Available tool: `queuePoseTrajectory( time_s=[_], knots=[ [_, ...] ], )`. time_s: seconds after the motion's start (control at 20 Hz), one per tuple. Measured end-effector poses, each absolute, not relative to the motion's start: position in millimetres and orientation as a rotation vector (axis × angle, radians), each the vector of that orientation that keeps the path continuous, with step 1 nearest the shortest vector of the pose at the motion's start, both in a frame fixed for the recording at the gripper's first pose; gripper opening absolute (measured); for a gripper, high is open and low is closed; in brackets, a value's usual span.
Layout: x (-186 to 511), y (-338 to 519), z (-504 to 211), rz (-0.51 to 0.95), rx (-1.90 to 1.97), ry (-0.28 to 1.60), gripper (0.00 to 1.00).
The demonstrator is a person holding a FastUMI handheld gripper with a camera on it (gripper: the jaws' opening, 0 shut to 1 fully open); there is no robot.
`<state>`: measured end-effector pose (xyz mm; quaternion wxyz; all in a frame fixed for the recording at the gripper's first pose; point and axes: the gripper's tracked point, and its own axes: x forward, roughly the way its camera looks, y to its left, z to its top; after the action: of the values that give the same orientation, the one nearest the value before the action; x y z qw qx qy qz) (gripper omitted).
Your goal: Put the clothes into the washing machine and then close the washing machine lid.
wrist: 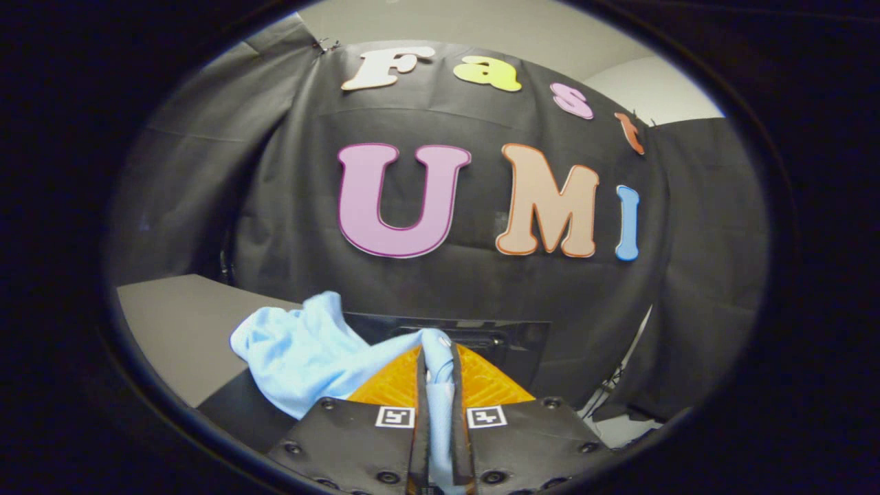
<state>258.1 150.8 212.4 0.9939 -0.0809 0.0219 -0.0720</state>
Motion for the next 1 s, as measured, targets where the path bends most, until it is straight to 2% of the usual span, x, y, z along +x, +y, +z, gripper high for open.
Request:
queuePoseTrajectory(
  time_s=[0.55, 0.95, 1.0],
  knots=[
    [257.7, 138.0, 187.2, -0.126, -0.096, 0.077, 0.45],
    [255.6, 133.4, 186.8, -0.133, -0.097, 0.071, 0.5],
    [255.7, 133.9, 186.7, -0.126, -0.096, 0.075, 0.53]
  ],
)
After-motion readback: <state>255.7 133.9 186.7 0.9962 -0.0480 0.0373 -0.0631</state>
